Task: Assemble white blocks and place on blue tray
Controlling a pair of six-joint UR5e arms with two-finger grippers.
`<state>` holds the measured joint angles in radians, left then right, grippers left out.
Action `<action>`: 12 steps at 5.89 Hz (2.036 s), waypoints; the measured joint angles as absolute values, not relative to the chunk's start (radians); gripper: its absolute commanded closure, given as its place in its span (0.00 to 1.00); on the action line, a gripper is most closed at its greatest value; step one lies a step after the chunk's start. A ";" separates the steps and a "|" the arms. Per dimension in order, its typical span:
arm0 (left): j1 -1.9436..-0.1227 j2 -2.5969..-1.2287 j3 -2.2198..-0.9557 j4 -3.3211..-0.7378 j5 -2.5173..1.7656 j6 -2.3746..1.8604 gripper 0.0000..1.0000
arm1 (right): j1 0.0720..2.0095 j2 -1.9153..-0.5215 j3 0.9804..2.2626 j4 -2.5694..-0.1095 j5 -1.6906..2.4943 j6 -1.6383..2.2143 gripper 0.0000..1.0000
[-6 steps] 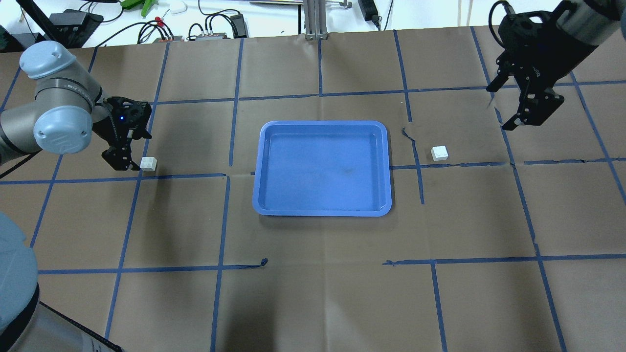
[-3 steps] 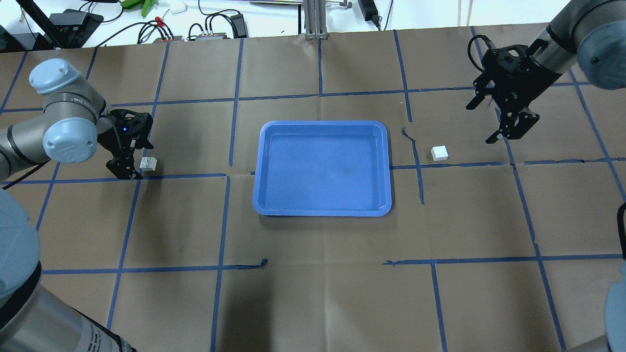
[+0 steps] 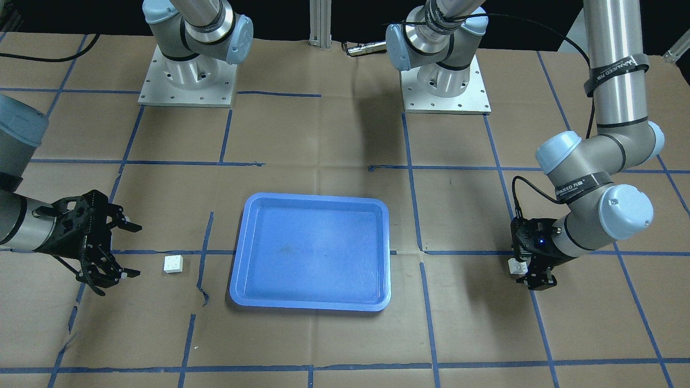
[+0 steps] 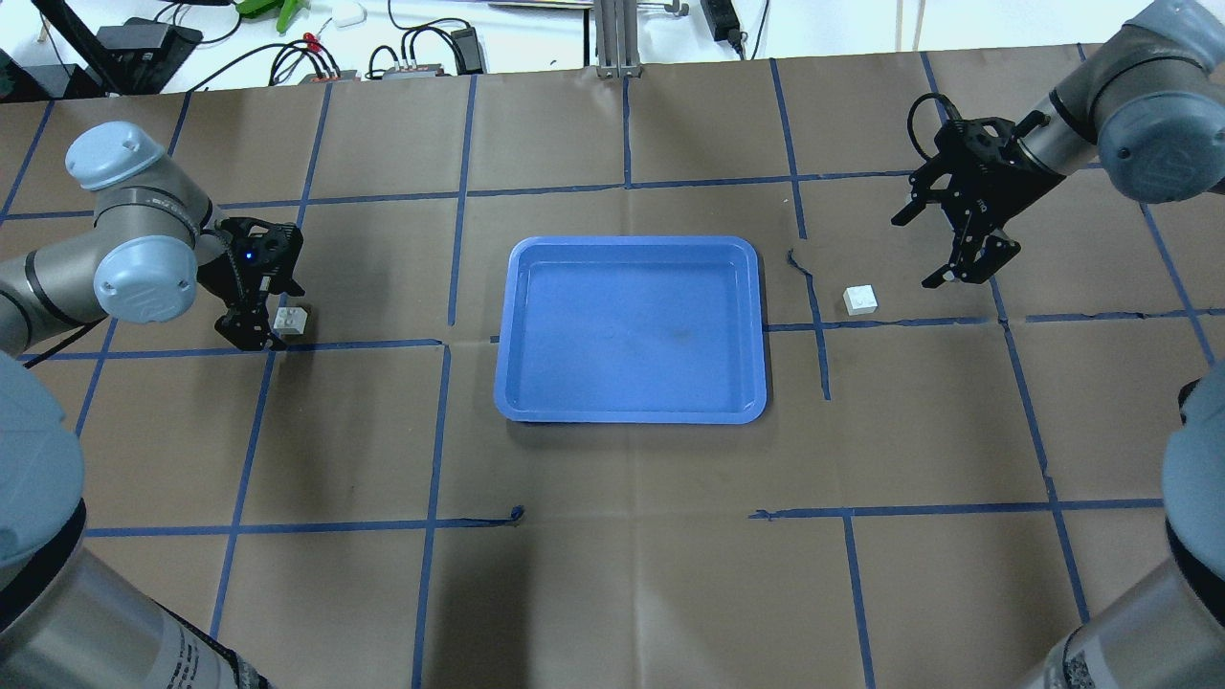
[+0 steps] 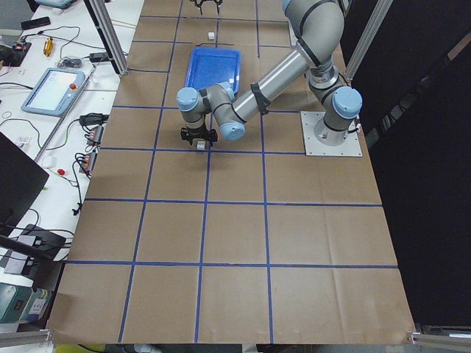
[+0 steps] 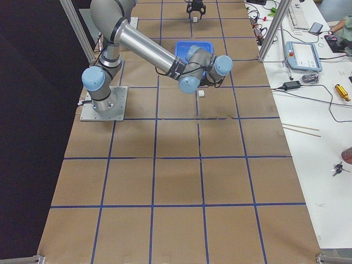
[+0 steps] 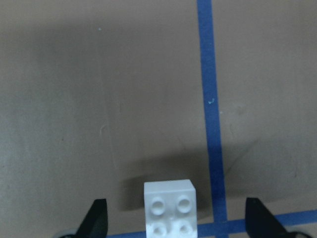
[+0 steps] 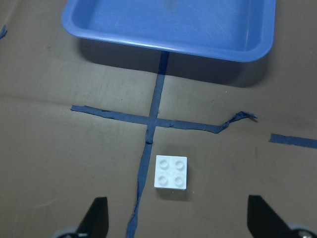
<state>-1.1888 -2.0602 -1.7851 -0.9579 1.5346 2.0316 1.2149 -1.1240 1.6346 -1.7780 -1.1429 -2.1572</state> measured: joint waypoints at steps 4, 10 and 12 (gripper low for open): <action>-1.190 -2.050 -1.773 -0.958 1.531 2.028 0.98 | 1.212 -1.040 1.760 -1.975 -1.064 -2.159 0.00; -1.595 -2.016 -1.642 -1.061 1.447 1.573 0.98 | 1.213 -1.037 1.773 -1.987 -1.044 -2.145 0.33; -1.745 -2.046 -1.639 -1.037 1.409 1.451 0.98 | 1.213 -1.036 1.772 -1.993 -1.043 -2.145 0.49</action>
<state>-1.7446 -2.0462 -1.6389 -1.0367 1.4087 1.4507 1.2134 -1.0358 1.7715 -1.9928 -1.0433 -2.1445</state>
